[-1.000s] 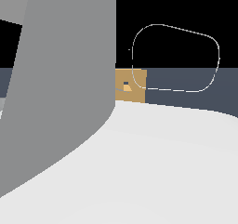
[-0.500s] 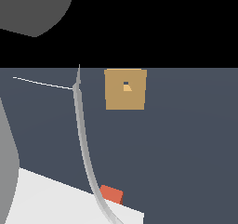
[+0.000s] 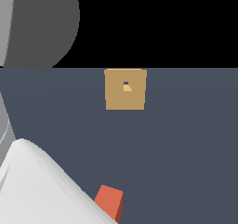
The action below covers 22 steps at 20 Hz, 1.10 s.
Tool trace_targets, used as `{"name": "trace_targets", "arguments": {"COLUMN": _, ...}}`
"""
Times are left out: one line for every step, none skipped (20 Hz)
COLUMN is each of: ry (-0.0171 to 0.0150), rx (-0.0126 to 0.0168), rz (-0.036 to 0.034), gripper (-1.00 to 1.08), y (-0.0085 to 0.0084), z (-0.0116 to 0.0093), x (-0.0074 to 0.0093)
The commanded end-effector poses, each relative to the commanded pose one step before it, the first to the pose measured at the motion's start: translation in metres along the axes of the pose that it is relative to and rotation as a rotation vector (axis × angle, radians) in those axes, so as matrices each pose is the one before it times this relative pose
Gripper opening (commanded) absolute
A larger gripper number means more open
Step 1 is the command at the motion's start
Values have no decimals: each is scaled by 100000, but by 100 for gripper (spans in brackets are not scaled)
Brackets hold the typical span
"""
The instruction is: Insert the peg into the horizontal hole in a box.
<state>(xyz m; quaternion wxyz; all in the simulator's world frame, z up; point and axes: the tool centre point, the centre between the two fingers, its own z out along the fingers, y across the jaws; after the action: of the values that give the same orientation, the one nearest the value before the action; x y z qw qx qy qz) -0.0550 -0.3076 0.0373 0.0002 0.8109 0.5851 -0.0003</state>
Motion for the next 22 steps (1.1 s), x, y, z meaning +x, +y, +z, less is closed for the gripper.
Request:
{"name": "trace_targets", "arguments": {"ry": 37, "rx": 23, "rz": 26, "gripper": 100, "y": -22, "z": 1184, "x": -16}}
{"name": "trace_targets", "arguments": {"ry": 0, "rx": 0, "rz": 0, "gripper": 100, "y": 13, "z": 327, "x": -4}}
{"name": "trace_targets", "arguments": {"ry": 0, "rx": 0, "rz": 0, "gripper": 100, "y": 21, "z": 254, "x": -7}}
{"name": "trace_targets", "arguments": {"ry": 0, "rx": 0, "rz": 0, "gripper": 100, "y": 28, "z": 182, "x": -9}}
{"name": "trace_targets", "arguments": {"ry": 0, "rx": 0, "rz": 0, "gripper": 100, "y": 33, "z": 113, "x": -11}}
{"name": "trace_targets", "arguments": {"ry": 0, "rx": 0, "rz": 0, "gripper": 100, "y": 31, "z": 53, "x": -10}}
{"name": "trace_targets", "arguments": {"ry": 0, "rx": 0, "rz": 0, "gripper": 100, "y": 13, "z": 12, "x": -4}}
{"name": "trace_targets", "arguments": {"ry": 0, "rx": 0, "rz": 0, "gripper": -100, "y": 0, "z": 0, "x": 0}}
{"name": "trace_targets", "arguments": {"ry": 0, "rx": 0, "rz": 0, "gripper": -100, "y": 0, "z": 0, "x": 0}}
{"name": "trace_targets", "arguments": {"ry": 0, "rx": 0, "rz": 0, "gripper": -100, "y": 0, "z": 0, "x": 0}}
{"name": "trace_targets", "arguments": {"ry": 0, "rx": 0, "rz": 0, "gripper": -100, "y": 0, "z": 0, "x": 0}}
{"name": "trace_targets", "arguments": {"ry": 0, "rx": 0, "rz": 0, "gripper": -100, "y": 0, "z": 0, "x": 0}}
{"name": "trace_targets", "arguments": {"ry": 0, "rx": 0, "rz": 0, "gripper": -100, "y": 0, "z": 0, "x": 0}}
{"name": "trace_targets", "arguments": {"ry": 0, "rx": 0, "rz": 0, "gripper": -100, "y": 0, "z": 0, "x": 0}}
{"name": "trace_targets", "arguments": {"ry": 0, "rx": 0, "rz": 0, "gripper": -100, "y": 0, "z": 0, "x": 0}}
{"name": "trace_targets", "arguments": {"ry": 0, "rx": 0, "rz": 0, "gripper": -100, "y": 0, "z": 0, "x": 0}}
{"name": "trace_targets", "arguments": {"ry": 0, "rx": 0, "rz": 0, "gripper": -100, "y": 0, "z": 0, "x": 0}}
{"name": "trace_targets", "arguments": {"ry": 0, "rx": 0, "rz": 0, "gripper": -100, "y": -4, "z": -12, "x": 10}}
{"name": "trace_targets", "arguments": {"ry": 36, "rx": -18, "rz": -56, "gripper": -100, "y": 5, "z": -19, "x": 57}}
{"name": "trace_targets", "arguments": {"ry": 5, "rx": -3, "rz": -138, "gripper": -100, "y": 12, "z": -35, "x": 153}}
{"name": "trace_targets", "arguments": {"ry": -1, "rx": 0, "rz": -207, "gripper": -100, "y": 17, "z": -57, "x": 241}}
{"name": "trace_targets", "arguments": {"ry": -2, "rx": 0, "rz": -293, "gripper": -100, "y": 24, "z": -80, "x": 340}}
